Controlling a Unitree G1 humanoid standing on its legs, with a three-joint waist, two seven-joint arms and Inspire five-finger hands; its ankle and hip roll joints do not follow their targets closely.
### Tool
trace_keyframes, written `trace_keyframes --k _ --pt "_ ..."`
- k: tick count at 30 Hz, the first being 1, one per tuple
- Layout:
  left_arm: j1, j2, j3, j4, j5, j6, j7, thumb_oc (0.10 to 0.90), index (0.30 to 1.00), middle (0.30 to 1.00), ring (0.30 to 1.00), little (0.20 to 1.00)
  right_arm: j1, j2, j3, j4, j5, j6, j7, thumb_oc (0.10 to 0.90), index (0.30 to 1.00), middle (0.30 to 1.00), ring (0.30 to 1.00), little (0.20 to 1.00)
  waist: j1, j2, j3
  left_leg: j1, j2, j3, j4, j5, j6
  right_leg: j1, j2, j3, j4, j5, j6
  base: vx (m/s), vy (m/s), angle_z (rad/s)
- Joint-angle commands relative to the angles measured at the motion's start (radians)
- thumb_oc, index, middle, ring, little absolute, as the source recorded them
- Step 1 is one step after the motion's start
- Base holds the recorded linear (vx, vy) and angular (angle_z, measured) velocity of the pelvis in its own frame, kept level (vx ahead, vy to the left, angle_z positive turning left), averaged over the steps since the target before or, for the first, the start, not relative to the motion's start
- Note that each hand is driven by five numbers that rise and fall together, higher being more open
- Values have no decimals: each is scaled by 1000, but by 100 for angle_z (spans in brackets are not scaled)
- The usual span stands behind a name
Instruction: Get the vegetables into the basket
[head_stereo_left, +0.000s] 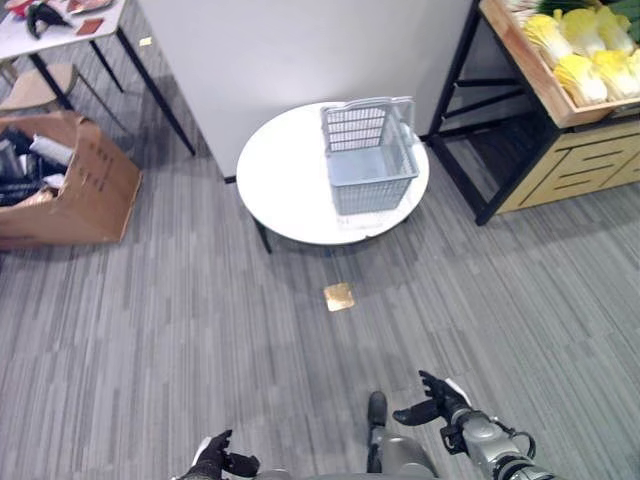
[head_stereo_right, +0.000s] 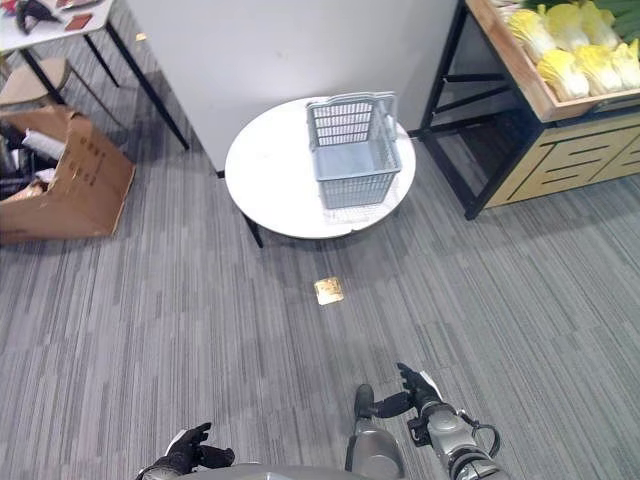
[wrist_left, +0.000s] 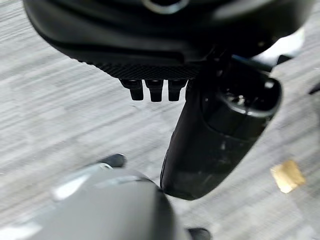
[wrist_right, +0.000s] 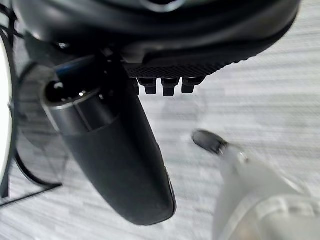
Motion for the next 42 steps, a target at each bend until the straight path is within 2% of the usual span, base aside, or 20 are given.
trace_keyframes --k 1,2,5,7,8,10,15,20,22,24,25,26,27,29,30,33,35,38,40,42 --pt "-20 5 -31 -21 -17 -9 6 900 1000 1000 1000 1000 27 -37 3 31 13 -21 -11 900 1000 1000 1000 1000 -7 -30 38 -32 -2 12 -44 46 40 18 -78 31 82 -76 116 166 -264 35" --pt "-26 4 -40 -35 -24 -10 4 900 1000 1000 1000 1000 38 -42 -8 48 15 -16 -14 900 1000 1000 1000 1000 -6 -30 40 -55 -4 13 -14 76 43 45 -70 25 78 -97 104 221 -234 39" --pt "-30 2 -50 -40 -20 -9 10 900 1000 1000 1000 1000 53 -45 -16 87 1 -7 -20 900 1000 1000 1000 1000 9 -41 42 -158 -44 34 -134 17 78 99 -69 36 47 -118 113 262 -109 27" --pt "-27 3 -50 -37 -21 -11 14 900 1000 1000 1000 1000 59 -43 -18 93 -4 -6 -22 900 1000 1000 1000 1000 19 -45 44 -191 -42 44 -183 12 80 118 -70 49 36 -129 119 254 8 -11" --pt "-24 2 -47 -37 -28 -12 19 900 1000 1000 1000 1000 63 -40 -18 95 -5 -6 -26 900 1000 1000 1000 1000 32 -42 47 -228 -30 43 -234 54 74 146 -63 67 27 -142 120 235 59 -54" --pt "-12 6 -34 -30 -26 -14 18 900 1000 1000 1000 1000 70 -34 -20 100 -12 -9 -25 900 1000 1000 1000 1000 50 -31 46 -250 -18 28 -297 111 58 190 -45 104 24 -168 120 401 133 -61" --pt "-4 12 -31 -17 -8 -10 15 900 1000 1000 1000 1000 76 -15 -19 100 -21 -8 -21 900 1000 1000 1000 1000 54 -41 27 -212 -22 76 -304 86 81 223 -62 139 41 -198 133 241 179 -70" --pt "-17 34 -30 -21 7 -13 16 900 1000 1000 1000 1000 66 11 -4 95 -36 -4 -12 900 1000 1000 1000 1000 58 -83 18 -224 -68 126 -214 -11 132 209 -130 181 55 -159 180 165 233 -13" --pt "-21 47 -24 -23 9 -11 17 900 1000 1000 1000 1000 56 21 2 81 -34 -5 -13 900 1000 1000 1000 1000 62 -101 17 -229 -88 142 -207 -35 150 177 -152 203 73 -101 201 108 226 -13" --pt "-24 56 -33 -31 16 -12 12 900 1000 1000 1000 1000 45 24 8 69 -33 -5 -15 900 1000 1000 1000 1000 64 -110 17 -219 -107 149 -219 -50 167 147 -162 225 101 -51 213 126 270 -17" --pt "-28 62 -41 -37 25 -14 4 900 1000 1000 1000 1000 31 26 10 63 -33 -5 -16 900 1000 1000 1000 1000 63 -110 23 -190 -125 160 -244 -63 188 112 -162 230 181 -6 222 143 319 -33" --pt "-28 65 -44 -40 24 -15 2 900 1000 1000 1000 1000 28 25 12 62 -31 -6 -17 900 1000 1000 1000 1000 61 -106 27 -179 -128 159 -251 -66 195 96 -155 237 224 3 219 183 330 -39" --pt "-36 73 -43 -42 19 -14 2 900 1000 1000 1000 1000 17 30 13 49 -24 -9 -23 900 1000 1000 1000 1000 58 -100 36 -134 -131 170 -276 -78 199 44 -168 183 265 17 215 187 122 -48" --pt "-44 80 -32 -32 9 -14 3 900 1000 1000 1000 1000 7 36 18 42 -20 -10 -22 900 1000 1000 1000 1000 48 -101 40 -96 -120 161 -281 -95 182 8 -189 137 141 15 218 271 -74 -15" --pt "-45 83 -27 -23 12 -14 6 900 1000 1000 1000 1000 5 38 21 32 -19 -11 -22 900 1000 1000 1000 1000 42 -108 44 -80 -114 148 -269 -107 171 -13 -209 148 85 40 229 232 -178 20" --pt "-35 81 -19 -5 22 -14 0 900 1000 1000 1000 1000 10 42 20 22 -10 -13 -17 900 1000 1000 1000 1000 24 -119 46 -31 -99 110 -250 -138 146 -28 -205 197 40 60 239 267 -312 90" --pt "-23 77 -7 1 14 -12 -2 900 1000 1000 1000 1000 22 40 22 29 -11 -11 -10 900 1000 1000 1000 1000 29 -116 35 -22 -80 87 -237 -143 131 -13 -184 186 50 19 225 104 -256 71" --pt "-2 58 12 11 -17 -10 -2 900 1000 1000 1000 1000 39 13 15 57 -19 -10 -7 900 1000 1000 1000 1000 40 -82 11 -30 -20 44 -247 -81 88 36 -129 128 38 -36 188 86 -365 29" --pt "-1 53 11 10 -20 -9 -3 900 1000 1000 1000 1000 40 5 13 58 -18 -11 -10 900 1000 1000 1000 1000 41 -75 10 -35 -10 35 -243 -63 79 45 -119 116 34 -44 181 24 -209 31" --pt "-8 33 -20 -5 -16 -10 -6 900 1000 1000 1000 1000 49 -25 -12 77 -12 -12 -24 900 1000 1000 1000 1000 35 -59 13 -63 9 33 -239 -5 60 85 -109 62 13 -62 166 -7 -279 36"
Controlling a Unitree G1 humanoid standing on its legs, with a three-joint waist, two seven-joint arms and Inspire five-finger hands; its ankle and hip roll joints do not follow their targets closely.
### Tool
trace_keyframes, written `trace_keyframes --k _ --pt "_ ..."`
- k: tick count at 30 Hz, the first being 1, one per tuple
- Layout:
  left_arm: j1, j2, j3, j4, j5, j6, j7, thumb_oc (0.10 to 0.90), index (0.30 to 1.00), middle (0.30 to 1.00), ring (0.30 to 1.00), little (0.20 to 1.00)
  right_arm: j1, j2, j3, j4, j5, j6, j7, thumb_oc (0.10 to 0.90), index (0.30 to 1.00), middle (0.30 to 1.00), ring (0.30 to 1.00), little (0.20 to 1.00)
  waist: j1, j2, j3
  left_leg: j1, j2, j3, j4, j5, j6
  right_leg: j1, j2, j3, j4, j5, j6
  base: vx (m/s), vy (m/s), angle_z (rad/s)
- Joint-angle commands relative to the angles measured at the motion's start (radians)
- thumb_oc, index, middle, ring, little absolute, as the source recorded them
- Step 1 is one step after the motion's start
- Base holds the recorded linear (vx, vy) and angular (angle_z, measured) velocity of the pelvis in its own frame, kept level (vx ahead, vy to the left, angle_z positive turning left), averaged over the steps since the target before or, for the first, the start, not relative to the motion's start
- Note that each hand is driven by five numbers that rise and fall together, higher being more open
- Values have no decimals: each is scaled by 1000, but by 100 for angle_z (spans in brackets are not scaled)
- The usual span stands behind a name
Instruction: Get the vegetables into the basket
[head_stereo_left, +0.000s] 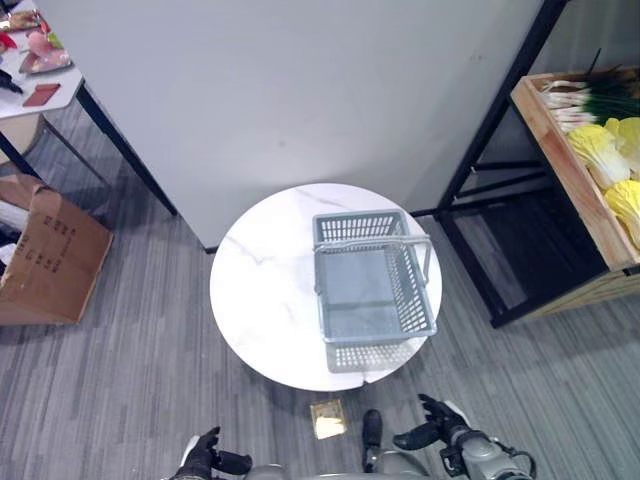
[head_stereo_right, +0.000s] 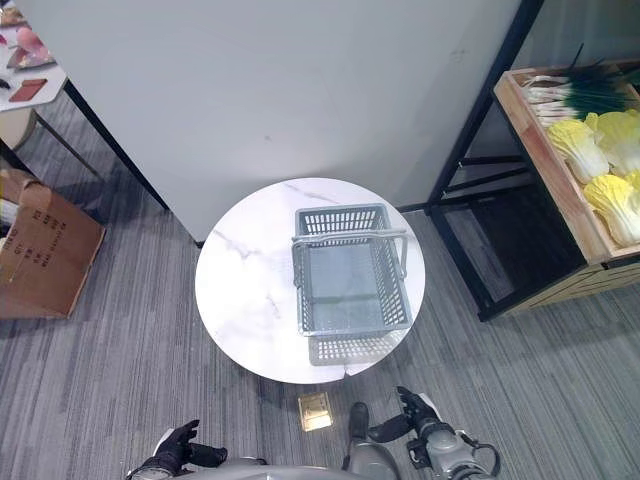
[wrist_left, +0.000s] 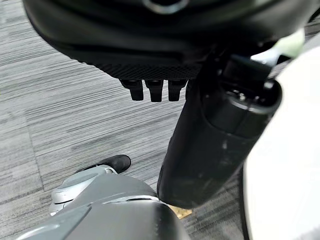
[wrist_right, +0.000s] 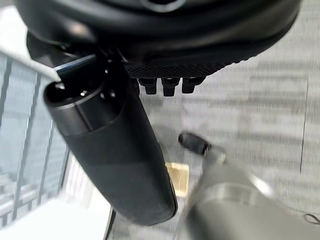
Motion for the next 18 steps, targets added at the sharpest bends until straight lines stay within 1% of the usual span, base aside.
trace_keyframes --k 1,2,5,10,14,15,17,18 --pt "-47 -6 -57 6 -11 -5 -4 900 1000 1000 1000 1000 9 -12 -34 14 -1 -19 -23 900 1000 1000 1000 1000 -31 -20 36 -42 25 -5 -79 71 -14 35 -110 -22 55 -30 140 -11 -159 88" --pt "-46 -9 -59 3 -13 -4 -3 900 1000 1000 1000 1000 16 -12 -39 17 3 -18 -26 900 1000 1000 1000 1000 -38 -15 28 -38 25 38 -103 75 -16 49 -108 -40 31 -25 141 20 -53 107" --pt "-41 -8 -58 12 -5 -2 1 900 1000 1000 1000 1000 20 -1 -38 41 -15 -14 -38 900 1000 1000 1000 1000 -42 -17 18 -12 20 60 -141 52 -11 49 -108 -32 14 -13 149 33 11 20" --pt "-42 2 -61 9 4 -5 7 900 1000 1000 1000 1000 27 4 -61 84 -26 -3 -55 900 1000 1000 1000 1000 -42 -28 17 10 2 74 -186 29 0 36 -125 -18 9 9 164 1 71 -27" --pt "-42 11 -59 -1 4 -8 14 900 1000 1000 1000 1000 28 -1 -80 106 -29 0 -72 900 1000 1000 1000 1000 -37 -37 21 12 -7 74 -190 21 7 31 -136 -14 9 19 171 -9 81 2" --pt "-42 21 -55 2 11 -7 14 900 1000 1000 1000 1000 25 -11 -98 123 -31 4 -82 900 1000 1000 1000 1000 -36 -45 23 14 -12 76 -193 15 10 27 -142 -10 8 27 177 -9 51 2" --pt "-39 27 -52 3 16 -6 12 900 1000 1000 1000 1000 22 -24 -115 140 -33 7 -91 900 1000 1000 1000 1000 -34 -50 22 16 -13 76 -193 11 12 27 -143 -7 6 29 181 -1 50 -7" --pt "-34 32 -55 -5 18 -8 9 900 1000 1000 1000 1000 10 -64 -156 166 -30 9 -109 900 1000 1000 1000 1000 -33 -54 20 16 -15 76 -193 7 12 29 -146 -7 3 33 185 14 34 -7"
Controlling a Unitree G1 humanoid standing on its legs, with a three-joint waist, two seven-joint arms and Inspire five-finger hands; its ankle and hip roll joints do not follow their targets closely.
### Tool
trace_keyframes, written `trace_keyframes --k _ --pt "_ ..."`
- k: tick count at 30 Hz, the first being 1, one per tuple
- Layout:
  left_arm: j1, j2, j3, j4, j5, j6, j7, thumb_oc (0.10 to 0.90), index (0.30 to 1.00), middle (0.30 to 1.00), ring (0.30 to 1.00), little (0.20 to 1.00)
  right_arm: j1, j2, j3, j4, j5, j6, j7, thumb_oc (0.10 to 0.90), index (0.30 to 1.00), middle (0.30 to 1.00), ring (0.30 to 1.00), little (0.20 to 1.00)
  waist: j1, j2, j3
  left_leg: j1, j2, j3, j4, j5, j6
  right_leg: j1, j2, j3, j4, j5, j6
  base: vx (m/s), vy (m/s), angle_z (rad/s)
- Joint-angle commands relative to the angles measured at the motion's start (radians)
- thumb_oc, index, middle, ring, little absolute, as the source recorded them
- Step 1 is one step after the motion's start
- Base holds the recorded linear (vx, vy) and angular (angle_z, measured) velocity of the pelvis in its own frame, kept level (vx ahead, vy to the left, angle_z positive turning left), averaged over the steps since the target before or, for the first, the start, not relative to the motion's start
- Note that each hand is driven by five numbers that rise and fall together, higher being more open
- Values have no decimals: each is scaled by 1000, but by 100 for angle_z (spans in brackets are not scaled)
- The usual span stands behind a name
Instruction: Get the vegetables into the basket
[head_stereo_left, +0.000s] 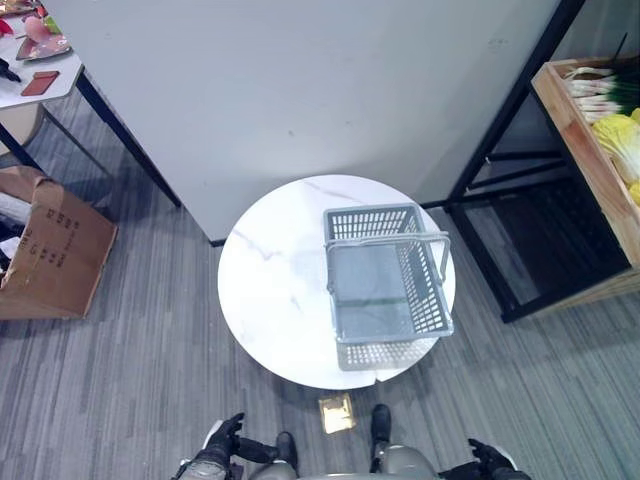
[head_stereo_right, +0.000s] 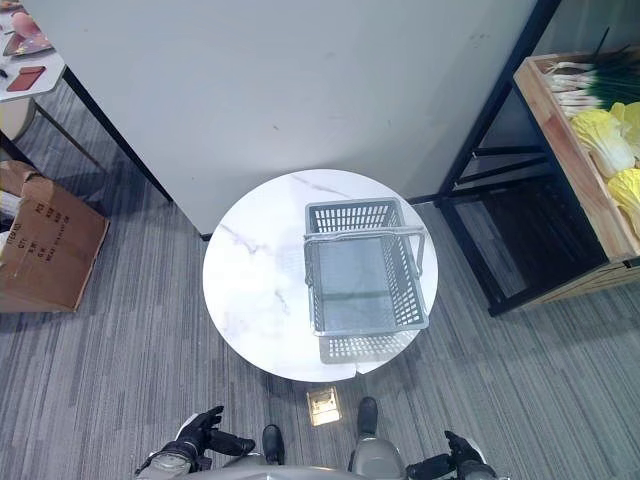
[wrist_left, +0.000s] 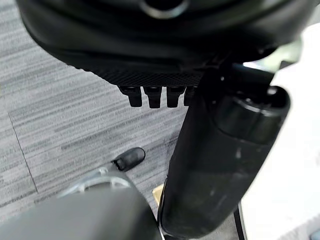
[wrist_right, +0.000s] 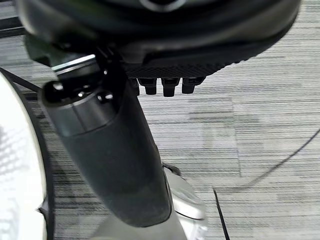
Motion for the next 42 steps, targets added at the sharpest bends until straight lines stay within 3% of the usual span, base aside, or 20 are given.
trace_keyframes --k 1,3,4,5,6,8,12,13,17,19,23,24,27,30,34,36,42 --pt "2 38 -4 22 13 -14 4 900 1000 1000 1000 1000 -83 -110 -62 90 -33 -3 -68 900 1000 1000 1000 1000 11 -80 -9 16 38 -22 -1 13 -55 24 -104 34 3 39 119 0 0 0" --pt "8 47 -7 12 7 -14 -2 900 1000 1000 1000 1000 -112 -192 -111 128 -43 8 -98 900 1000 1000 1000 1000 14 -81 -10 13 38 -24 -1 13 -56 25 -105 32 1 39 122 -3 12 2" --pt "15 52 -17 2 1 -14 -8 900 1000 1000 1000 1000 -148 -284 -147 155 -85 26 -139 900 1000 1000 1000 1000 17 -84 -12 12 36 -26 -1 12 -56 24 -107 32 1 43 124 -17 37 3" --pt "19 52 -22 -1 1 -11 -8 900 1000 1000 1000 1000 -184 -353 -127 115 -185 34 -193 900 1000 1000 1000 1000 17 -84 -11 9 36 -27 -1 13 -56 21 -109 35 0 47 127 -16 40 2" --pt "20 50 -20 -1 -1 -13 -5 900 1000 1000 1000 1000 -191 -368 -133 79 -199 30 -214 900 1000 1000 1000 1000 14 -83 -10 9 36 -26 -1 12 -56 20 -108 37 0 48 128 -20 41 1" --pt "26 42 -9 3 -10 -16 9 900 1000 1000 1000 1000 -210 -478 -175 -137 -280 30 -332 900 1000 1000 1000 1000 8 -82 -9 9 38 -24 -1 11 -57 15 -106 43 0 50 131 -8 29 -4" --pt "29 33 26 2 -9 -16 20 900 1000 1000 1000 1000 -187 -574 -259 -578 -433 42 -432 900 1000 1000 1000 1000 0 -80 -8 12 44 -23 -1 8 -58 12 -101 46 1 45 133 7 -1 -16" --pt "25 33 29 2 -6 -16 21 900 1000 1000 1000 1000 -178 -578 -274 -603 -456 45 -442 900 1000 1000 1000 1000 1 -81 -10 6 43 -24 -1 12 -57 8 -102 45 0 47 132 11 -24 -7" --pt "18 34 27 4 26 -13 17 900 1000 1000 1000 1000 -242 -628 -226 -740 -540 6 -435 900 1000 1000 1000 1000 19 -81 -12 3 47 -30 -1 15 -61 13 -100 38 0 40 129 2 -14 4" --pt "19 39 22 3 40 -15 4 900 1000 1000 1000 1000 -304 -684 -118 -819 -602 -34 -377 900 1000 1000 1000 1000 35 -83 -12 1 51 -31 -1 18 -65 17 -98 31 0 35 127 4 -27 17" --pt "19 41 19 10 40 -12 0 900 1000 1000 1000 1000 -410 -673 0 -844 -555 -68 -317 900 1000 1000 1000 1000 47 -84 -11 -4 55 -35 -1 24 -70 20 -94 23 0 32 124 -3 -30 9" --pt "24 42 8 9 33 -11 1 900 1000 1000 1000 1000 -482 -668 88 -859 -535 -83 -269 900 1000 1000 1000 1000 62 -86 -7 -8 58 -37 -1 29 -72 20 -93 18 0 31 122 -5 -16 3" --pt "26 40 7 17 27 -10 3 900 1000 1000 1000 1000 -533 -658 143 -849 -522 -85 -249 900 1000 1000 1000 1000 66 -88 -2 -13 60 -39 -1 32 -73 19 -91 18 0 30 120 -3 -7 1" --pt "30 27 -15 22 -1 -10 12 900 1000 1000 1000 1000 -728 -575 322 -782 -461 -82 -202 900 1000 1000 1000 1000 89 -93 21 -36 70 -51 -1 46 -80 3 -85 10 0 32 116 -30 -49 4" --pt "23 31 -28 12 -27 -15 25 900 1000 1000 1000 1000 -867 -538 417 -749 -457 -71 -194 900 1000 1000 1000 1000 107 -94 47 -74 75 -65 -1 62 -86 -25 -80 0 0 38 113 -34 -32 9" --pt "11 36 -37 13 -46 -20 35 900 1000 1000 1000 1000 -955 -509 488 -638 -461 -58 -190 900 1000 1000 1000 1000 117 -96 58 -94 78 -74 -1 70 -88 -38 -80 -3 0 39 111 -16 -33 8" --pt "6 34 -41 7 -71 -25 40 900 1000 1000 1000 1000 -972 -495 496 -573 -449 -44 -188 900 1000 1000 1000 1000 122 -94 65 -106 75 -85 -1 73 -88 -43 -81 -8 0 38 110 -2 -3 4"
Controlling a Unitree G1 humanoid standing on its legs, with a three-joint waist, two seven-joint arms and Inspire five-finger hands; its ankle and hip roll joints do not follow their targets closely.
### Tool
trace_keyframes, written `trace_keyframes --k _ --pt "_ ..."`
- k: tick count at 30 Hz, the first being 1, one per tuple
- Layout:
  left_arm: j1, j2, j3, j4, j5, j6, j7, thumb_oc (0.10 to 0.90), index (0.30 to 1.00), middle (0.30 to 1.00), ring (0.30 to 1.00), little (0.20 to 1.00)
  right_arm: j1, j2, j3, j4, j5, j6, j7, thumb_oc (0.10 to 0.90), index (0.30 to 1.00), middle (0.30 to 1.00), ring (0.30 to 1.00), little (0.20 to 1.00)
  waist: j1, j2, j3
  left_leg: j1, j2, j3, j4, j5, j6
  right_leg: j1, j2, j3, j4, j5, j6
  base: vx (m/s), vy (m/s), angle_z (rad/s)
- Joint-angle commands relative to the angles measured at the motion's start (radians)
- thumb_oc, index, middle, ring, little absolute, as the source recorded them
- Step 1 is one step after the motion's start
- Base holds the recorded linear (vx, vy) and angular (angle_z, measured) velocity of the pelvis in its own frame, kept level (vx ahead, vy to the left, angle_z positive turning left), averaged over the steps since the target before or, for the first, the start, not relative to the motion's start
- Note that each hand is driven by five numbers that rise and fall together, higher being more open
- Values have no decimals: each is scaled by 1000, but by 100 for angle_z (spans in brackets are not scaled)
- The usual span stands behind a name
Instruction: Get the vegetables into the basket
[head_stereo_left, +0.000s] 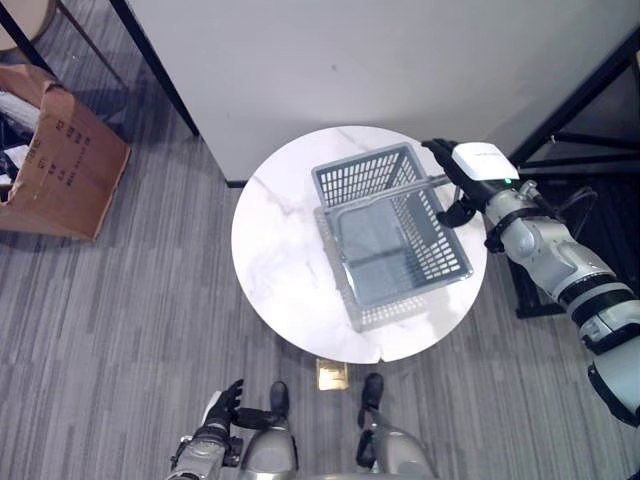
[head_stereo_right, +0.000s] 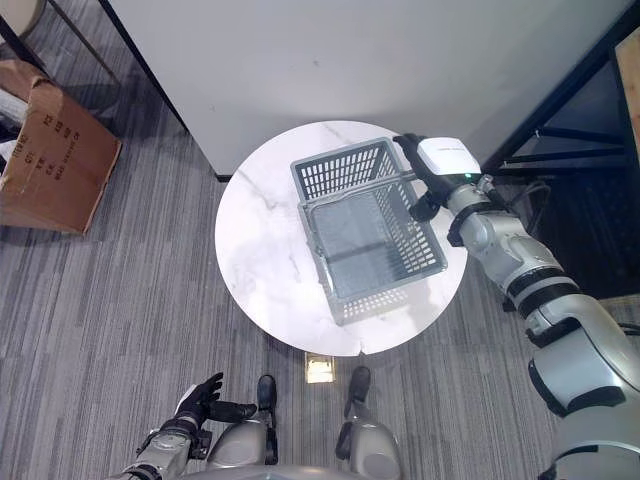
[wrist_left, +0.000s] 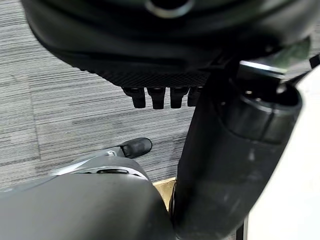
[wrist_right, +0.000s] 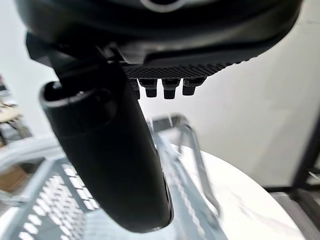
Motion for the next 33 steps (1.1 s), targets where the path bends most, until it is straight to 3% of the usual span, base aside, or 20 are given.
trace_keyframes --k 1,15,24,25,26,33 --pt "44 36 -59 76 -4 16 21 900 1000 1000 1000 1000 -109 -10 -14 -23 53 -6 -50 900 1000 1000 1000 1000 2 -48 -47 2 55 -39 -20 60 -76 33 -96 29 0 29 114 0 0 0" --pt "51 39 -44 69 30 24 34 900 1000 1000 1000 1000 -108 -7 -20 -300 41 -44 -42 900 1000 1000 1000 1000 4 -55 -45 19 55 -29 -20 48 -74 46 -96 26 0 19 111 5 2 0" --pt "47 41 -70 74 25 17 43 900 1000 1000 1000 1000 -199 77 55 -95 41 -22 -48 900 1000 1000 1000 1000 31 -57 -37 8 52 -40 -20 53 -72 46 -99 15 0 21 112 -2 2 1" --pt "43 42 -79 75 21 15 44 900 1000 1000 1000 1000 -219 98 64 -56 34 -18 -62 498 437 437 437 437 39 -55 -35 3 49 -44 -20 54 -71 44 -100 12 0 22 112 -21 16 8" --pt "42 42 -85 72 19 13 46 900 1000 1000 1000 1000 -231 106 72 -44 30 -17 -64 400 300 300 300 300 42 -54 -34 1 48 -47 -20 54 -71 42 -100 12 0 23 112 -23 12 6" --pt "21 48 -108 84 21 13 65 900 1000 1000 1000 1000 -291 219 112 49 14 0 -72 400 300 300 300 300 61 -51 -30 -16 37 -59 -20 56 -65 32 -108 7 0 27 114 -4 4 1"
